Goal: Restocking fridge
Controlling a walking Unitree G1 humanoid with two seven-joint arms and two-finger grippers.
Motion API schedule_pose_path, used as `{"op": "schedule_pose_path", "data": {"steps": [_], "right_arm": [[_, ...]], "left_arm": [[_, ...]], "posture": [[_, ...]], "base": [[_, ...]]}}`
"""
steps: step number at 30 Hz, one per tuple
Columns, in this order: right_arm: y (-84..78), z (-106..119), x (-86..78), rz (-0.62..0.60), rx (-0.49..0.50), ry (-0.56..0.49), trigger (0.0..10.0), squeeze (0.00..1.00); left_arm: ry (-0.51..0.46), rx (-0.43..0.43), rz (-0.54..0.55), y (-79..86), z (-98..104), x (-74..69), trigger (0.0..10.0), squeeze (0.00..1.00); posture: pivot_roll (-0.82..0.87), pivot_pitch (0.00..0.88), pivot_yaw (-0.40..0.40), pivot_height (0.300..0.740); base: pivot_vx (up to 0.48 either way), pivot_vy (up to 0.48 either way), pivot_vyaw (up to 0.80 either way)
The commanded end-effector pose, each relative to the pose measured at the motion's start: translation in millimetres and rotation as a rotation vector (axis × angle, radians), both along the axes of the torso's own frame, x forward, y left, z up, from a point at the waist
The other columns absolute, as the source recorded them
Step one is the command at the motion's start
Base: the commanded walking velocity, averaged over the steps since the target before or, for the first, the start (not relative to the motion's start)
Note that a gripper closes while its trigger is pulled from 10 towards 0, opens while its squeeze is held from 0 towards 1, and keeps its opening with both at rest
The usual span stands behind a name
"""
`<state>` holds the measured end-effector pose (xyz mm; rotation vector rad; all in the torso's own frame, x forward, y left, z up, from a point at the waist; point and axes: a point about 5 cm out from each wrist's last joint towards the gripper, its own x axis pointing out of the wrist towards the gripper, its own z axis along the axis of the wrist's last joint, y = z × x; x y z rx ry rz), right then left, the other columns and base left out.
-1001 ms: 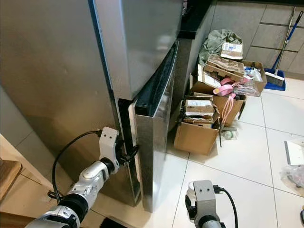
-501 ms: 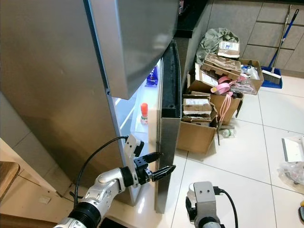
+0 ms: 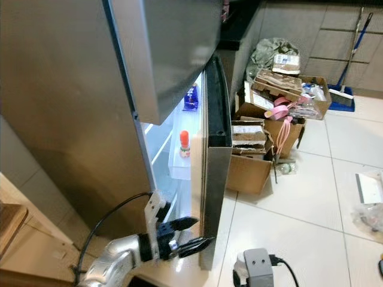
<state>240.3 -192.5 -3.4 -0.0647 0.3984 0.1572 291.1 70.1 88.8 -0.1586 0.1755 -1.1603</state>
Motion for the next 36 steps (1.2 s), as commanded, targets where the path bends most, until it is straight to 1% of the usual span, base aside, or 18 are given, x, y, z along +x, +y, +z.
{"op": "schedule_pose_path", "data": {"steps": [1,2,3,5,6,7,8,9,10,13,15,19,21,22,25,28,30,36], "right_arm": [[7.7,0.4,-3.5,0.061,0.039,0.003,10.0,0.0],[15.7,6.1,-3.1,0.132,0.082,-0.016,10.0,0.0],[15.7,6.1,-3.1,0.132,0.082,-0.016,10.0,0.0],[35.8,23.6,1.9,0.269,0.181,-0.073,10.0,0.0],[35.8,23.6,1.9,0.269,0.181,-0.073,10.0,0.0],[46.6,31.9,4.4,0.341,0.22,-0.088,10.0,0.0],[46.6,31.9,4.4,0.341,0.22,-0.088,10.0,0.0],[56.2,38.3,6.3,0.408,0.244,-0.095,10.0,0.0],[66.6,44.0,7.1,0.494,0.264,-0.089,10.0,0.0],[75.9,48.5,6.6,0.582,0.268,-0.079,10.0,0.0],[89.0,54.0,3.4,0.737,0.259,-0.052,10.0,0.0],[94.8,57.9,8.0,0.78,0.224,-0.064,10.0,0.0],[93.0,61.2,22.1,0.717,0.147,-0.108,10.0,0.0],[93.0,61.2,22.1,0.717,0.147,-0.108,10.0,0.0],[78.0,64.1,49.3,0.52,-0.029,-0.183,10.0,0.0],[60.6,67.5,64.5,0.353,-0.15,-0.233,10.0,0.0],[56.4,68.2,67.2,0.317,-0.178,-0.241,10.0,0.0],[19.9,71.2,80.2,0.028,-0.373,-0.265,10.0,0.0]], "left_arm": [[0.012,0.061,0.06,16.4,-10.0,-2.7,10.0,0.0],[0.016,0.082,0.151,31.9,-16.3,-3.7,10.0,0.0],[0.016,0.082,0.151,31.9,-16.3,-3.7,10.0,0.0],[0.034,0.245,0.422,73.7,-40.8,-4.8,10.0,0.0],[0.034,0.245,0.422,73.7,-40.8,-4.8,10.0,0.0],[0.052,0.366,0.552,94.4,-53.0,-8.7,10.0,0.0],[0.052,0.366,0.552,94.4,-53.0,-8.7,10.0,0.0],[0.077,0.432,0.65,109.5,-61.2,-13.2,10.0,0.0],[0.107,0.45,0.739,119.4,-66.0,-17.5,10.0,0.0],[0.137,0.443,0.796,124.3,-68.9,-21.7,10.0,0.0],[0.157,0.426,0.836,122.5,-70.4,-27.0,10.0,0.0],[0.155,0.406,0.858,115.7,-69.8,-27.3,10.0,0.0],[0.14,0.385,0.899,109.2,-68.4,-23.7,10.0,0.0],[0.14,0.385,0.899,109.2,-68.4,-23.7,10.0,0.0],[0.121,0.315,0.943,98.7,-61.6,-16.7,10.0,0.0],[0.124,0.297,0.938,91.9,-59.6,-13.8,10.0,0.0],[0.124,0.3,0.933,90.6,-59.5,-13.6,10.0,0.0],[0.121,0.303,0.911,83.7,-58.3,-12.1,10.0,0.0]], "posture": [[-0.09,0.201,0.08,0.74],[-0.09,0.198,0.082,0.74],[-0.09,0.198,0.082,0.74],[-0.08,0.188,0.083,0.74],[-0.08,0.188,0.083,0.74],[-0.08,0.179,0.074,0.74],[-0.08,0.179,0.074,0.74],[-0.08,0.176,0.069,0.74],[-0.07,0.173,0.062,0.74],[-0.07,0.173,0.054,0.74],[-0.06,0.175,0.042,0.74],[-0.06,0.177,0.041,0.74],[-0.06,0.176,0.041,0.74],[-0.06,0.176,0.041,0.74],[-0.06,0.176,0.05,0.74],[-0.07,0.173,0.058,0.74],[-0.07,0.173,0.058,0.74],[-0.07,0.166,0.074,0.74]], "base": [[0.0,0.0,0.0],[0.0,0.0,0.0],[0.0,0.0,0.0],[0.0,0.0,0.0],[0.0,0.0,0.0],[0.0,0.0,0.0],[0.0,0.0,0.0],[0.0,0.0,0.0],[0.0,0.0,0.0],[0.0,0.0,0.0],[0.0,0.0,0.0],[0.0,0.0,0.0],[0.0,0.0,0.0],[0.0,0.0,0.0],[0.0,0.0,0.0],[0.0,0.0,0.0],[0.0,0.0,0.0],[0.0,0.0,0.0]]}}
